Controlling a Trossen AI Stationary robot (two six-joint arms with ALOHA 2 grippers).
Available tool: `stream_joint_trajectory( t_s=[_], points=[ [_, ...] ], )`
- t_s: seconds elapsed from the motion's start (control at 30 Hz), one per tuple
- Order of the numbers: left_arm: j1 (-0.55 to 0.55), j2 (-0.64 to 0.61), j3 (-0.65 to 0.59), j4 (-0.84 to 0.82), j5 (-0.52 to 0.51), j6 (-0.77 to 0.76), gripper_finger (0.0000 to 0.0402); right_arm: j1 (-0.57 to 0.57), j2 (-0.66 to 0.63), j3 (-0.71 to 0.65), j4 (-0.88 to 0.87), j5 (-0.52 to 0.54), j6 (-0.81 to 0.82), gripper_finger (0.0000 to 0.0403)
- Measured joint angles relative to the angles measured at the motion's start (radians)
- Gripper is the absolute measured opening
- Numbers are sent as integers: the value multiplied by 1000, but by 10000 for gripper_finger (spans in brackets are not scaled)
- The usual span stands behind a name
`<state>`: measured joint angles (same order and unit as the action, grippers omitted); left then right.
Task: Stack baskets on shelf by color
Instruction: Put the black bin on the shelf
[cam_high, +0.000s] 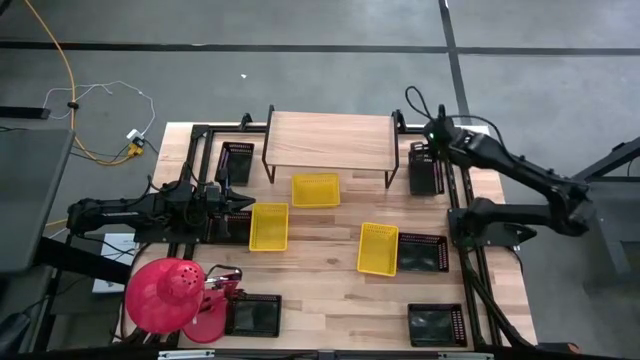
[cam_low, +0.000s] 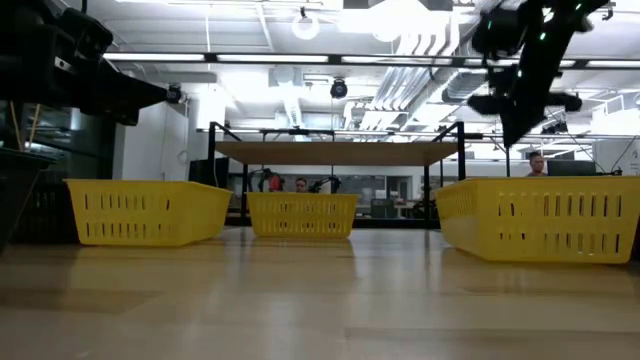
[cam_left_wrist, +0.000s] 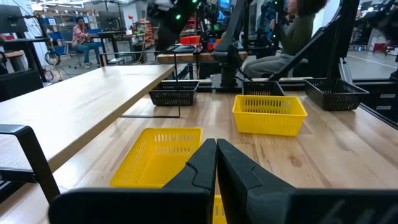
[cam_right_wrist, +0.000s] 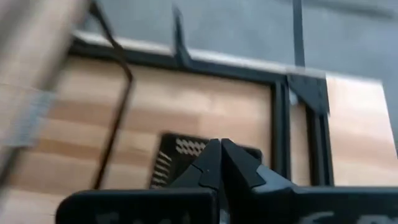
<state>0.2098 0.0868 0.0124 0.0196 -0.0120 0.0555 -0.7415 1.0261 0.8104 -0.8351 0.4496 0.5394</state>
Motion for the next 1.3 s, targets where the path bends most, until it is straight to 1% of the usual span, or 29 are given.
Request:
stream_joint_trajectory(
  t_s=[0.1,0.17,0.23,0.33,0.43,0.5,0.57,0.63,0.73,0.87,0.97,1.03,1.13,1.3],
  points=[
    [0,0,0,0,0,0,3,-61,47,0,-22,-73,-29,1],
    [0,0,0,0,0,0,3,-68,61,0,-28,-117,-45,1],
    [0,0,0,0,0,0,3,-63,63,0,-55,-138,-43,1],
    [0,0,0,0,0,0,3,-47,60,0,-128,-132,-15,1],
    [0,0,0,0,0,0,3,-26,58,0,-213,-93,40,1],
    [0,0,0,0,0,0,3,-11,58,0,-234,-70,76,7],
    [0,0,0,0,0,0,3,6,58,0,-231,-64,94,24],
    [0,0,0,0,0,0,3,25,58,0,-229,-52,112,51],
    [0,0,0,0,0,0,3,38,58,0,-232,-32,136,102],
    [0,0,0,0,0,0,3,33,63,-2,-252,-61,179,176],
    [0,0,0,0,0,0,3,20,71,-42,-231,-63,214,218],
    [0,0,0,0,0,0,3,0,77,-89,-168,-87,214,235],
    [0,0,0,0,0,0,3,-37,89,-153,-67,-132,190,242],
    [0,0,0,0,0,0,3,-94,102,-184,-16,-99,175,243]
  ],
)
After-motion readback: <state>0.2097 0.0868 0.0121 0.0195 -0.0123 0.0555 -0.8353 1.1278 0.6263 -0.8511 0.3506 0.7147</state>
